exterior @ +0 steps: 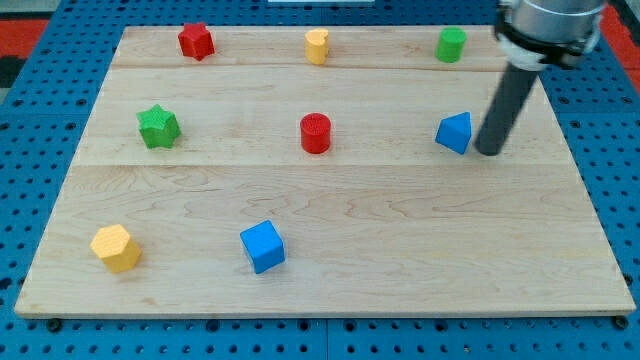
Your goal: Move red circle towards the center right
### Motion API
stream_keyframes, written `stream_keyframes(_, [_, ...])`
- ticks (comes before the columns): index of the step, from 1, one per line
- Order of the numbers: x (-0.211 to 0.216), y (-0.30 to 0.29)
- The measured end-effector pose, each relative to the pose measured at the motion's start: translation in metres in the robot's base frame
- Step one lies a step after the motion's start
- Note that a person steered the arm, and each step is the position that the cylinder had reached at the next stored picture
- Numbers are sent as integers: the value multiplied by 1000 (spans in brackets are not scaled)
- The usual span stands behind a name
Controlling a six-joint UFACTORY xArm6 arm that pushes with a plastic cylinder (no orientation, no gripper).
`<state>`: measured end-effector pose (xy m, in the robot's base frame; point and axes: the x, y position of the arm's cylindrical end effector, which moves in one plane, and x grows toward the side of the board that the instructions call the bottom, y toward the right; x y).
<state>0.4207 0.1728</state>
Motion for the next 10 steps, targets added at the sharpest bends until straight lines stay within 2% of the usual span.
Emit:
stream_keyframes(1, [-24, -66])
stream_keyframes(2, [-44, -105])
stream_keyframes(3, [-48, -100])
stream_keyframes(4, [-69, -134])
stream_keyframes(5, [-87, -197])
stream_keyframes(6, [-74, -248])
stream_keyframes(7, [-37, -232])
stream_keyframes(10, [-17, -206])
